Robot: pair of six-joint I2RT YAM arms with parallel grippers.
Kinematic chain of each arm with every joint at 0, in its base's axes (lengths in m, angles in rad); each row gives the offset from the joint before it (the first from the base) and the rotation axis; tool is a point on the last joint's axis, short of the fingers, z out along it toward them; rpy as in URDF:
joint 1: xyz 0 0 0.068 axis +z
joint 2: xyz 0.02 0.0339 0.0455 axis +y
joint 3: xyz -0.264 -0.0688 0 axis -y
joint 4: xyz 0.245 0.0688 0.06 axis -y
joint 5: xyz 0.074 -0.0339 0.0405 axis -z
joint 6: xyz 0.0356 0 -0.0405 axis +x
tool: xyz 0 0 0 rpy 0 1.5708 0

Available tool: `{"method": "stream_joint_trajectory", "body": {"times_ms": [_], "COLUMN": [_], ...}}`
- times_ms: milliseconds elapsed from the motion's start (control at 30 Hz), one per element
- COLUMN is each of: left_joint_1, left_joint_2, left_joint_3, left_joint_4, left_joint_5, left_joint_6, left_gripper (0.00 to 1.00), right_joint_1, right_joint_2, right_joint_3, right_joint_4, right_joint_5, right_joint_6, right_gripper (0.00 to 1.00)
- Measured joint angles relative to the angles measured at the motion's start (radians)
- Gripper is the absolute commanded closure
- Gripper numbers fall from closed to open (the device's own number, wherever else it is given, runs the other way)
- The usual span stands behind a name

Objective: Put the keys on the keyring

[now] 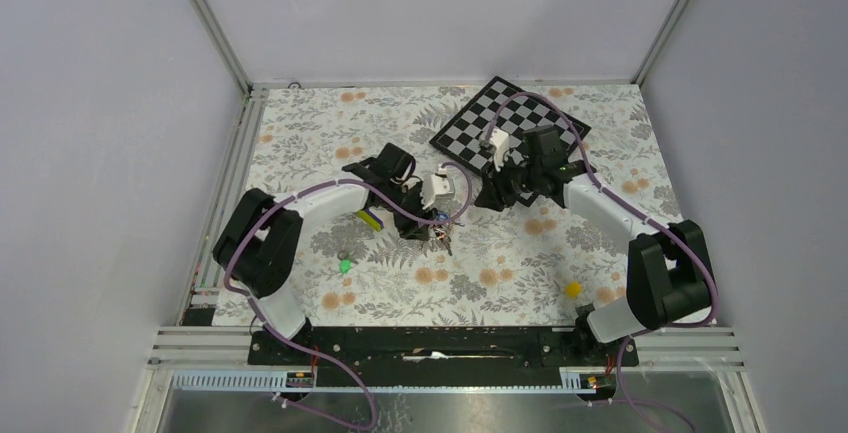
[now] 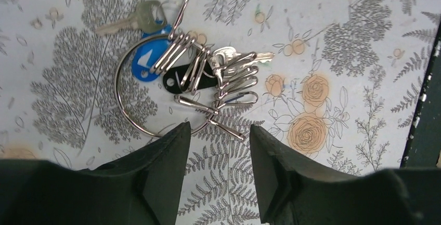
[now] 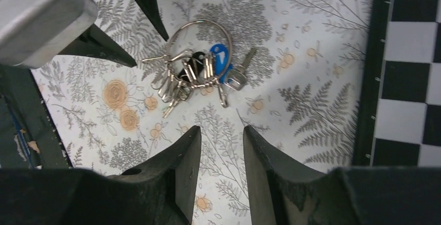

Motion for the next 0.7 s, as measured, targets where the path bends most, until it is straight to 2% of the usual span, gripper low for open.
{"method": "stream_joint_trajectory", "body": {"times_ms": [267,700], "left_joint_1": [-0.016,-0.060], "left_joint_2": [0.033,0.048], "left_joint_3": [-0.008,-0.011], "left_joint_4": [-0.008,-0.027], "left_joint_5": [-0.141,-0.184], "left_joint_6": [-0.173,-0.341], "left_gripper": [0.47,0.46], "right_joint_1": [-0.067,-0.074], "right_joint_2": [-0.024,-0.024], "right_joint_3": [-0.019,-0.023], "right_joint_4": [0.020,0.030], "right_joint_5": [0.010,0.008], "right_joint_6": [0.000,0.000], "right_gripper": [0.58,0.58]}}
